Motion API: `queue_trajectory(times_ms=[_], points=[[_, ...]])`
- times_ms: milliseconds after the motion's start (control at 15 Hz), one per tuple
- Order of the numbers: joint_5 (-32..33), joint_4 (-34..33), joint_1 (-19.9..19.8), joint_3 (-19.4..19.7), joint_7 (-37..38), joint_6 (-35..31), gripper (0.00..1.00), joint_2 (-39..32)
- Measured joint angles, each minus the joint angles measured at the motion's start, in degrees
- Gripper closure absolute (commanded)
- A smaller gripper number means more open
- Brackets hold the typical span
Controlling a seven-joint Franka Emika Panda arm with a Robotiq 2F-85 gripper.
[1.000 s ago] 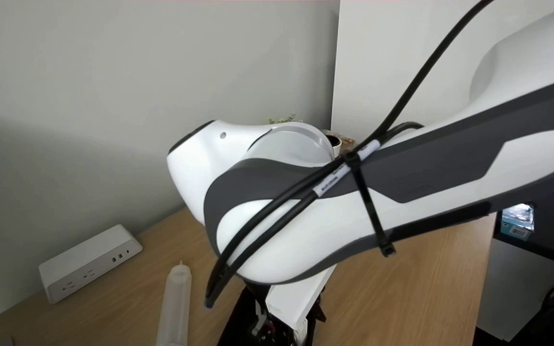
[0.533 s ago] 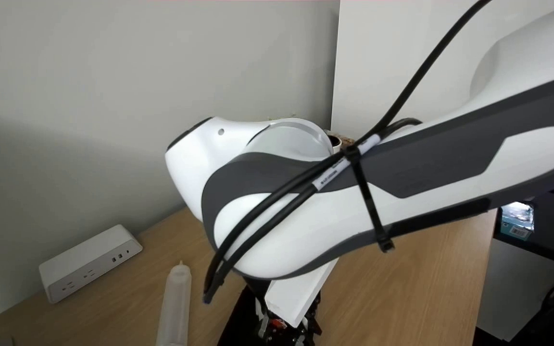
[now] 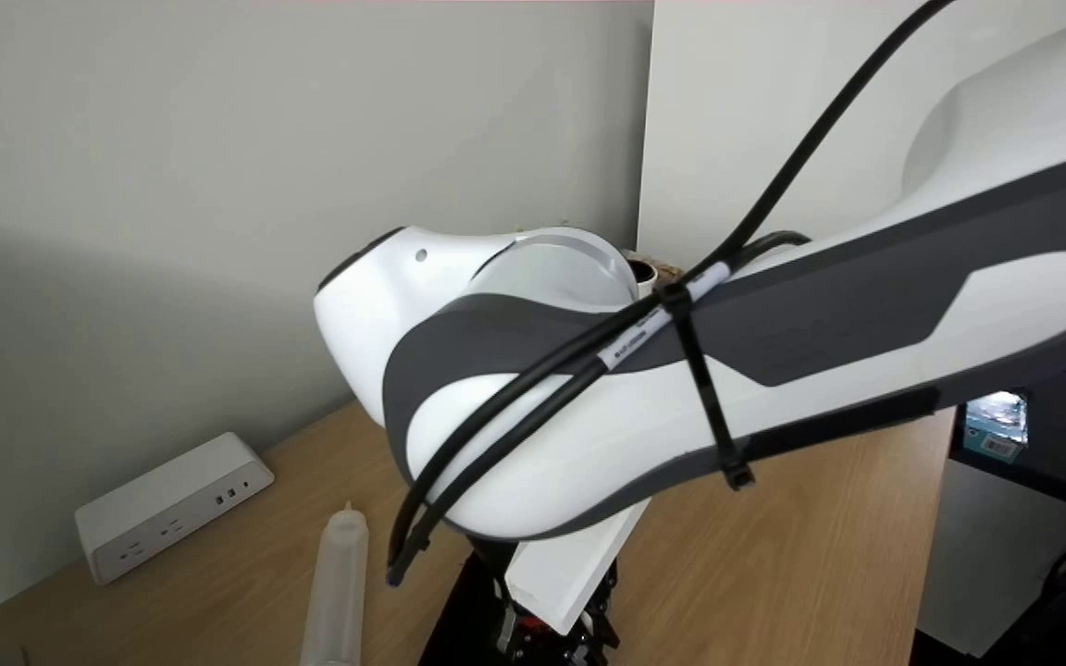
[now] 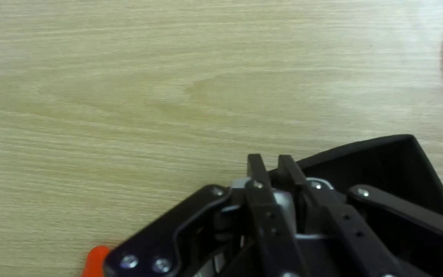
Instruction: Take the books out of the bookcase and put them upright on the table
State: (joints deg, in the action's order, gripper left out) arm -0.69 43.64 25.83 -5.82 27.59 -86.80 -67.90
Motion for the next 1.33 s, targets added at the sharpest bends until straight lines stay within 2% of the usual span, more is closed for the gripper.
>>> queue_trajectory(times_ms=[600, 1000, 1333], points=[[2.2, -5.1, 3.3, 0.8, 10.3, 2.1, 0.96, 0.4], [6.2, -8.7, 6.8, 2.8, 18.1, 5.2, 0.96, 3.4], [8.3, -10.4, 8.1, 4.1, 22.9, 6.5, 0.96, 6.5]])
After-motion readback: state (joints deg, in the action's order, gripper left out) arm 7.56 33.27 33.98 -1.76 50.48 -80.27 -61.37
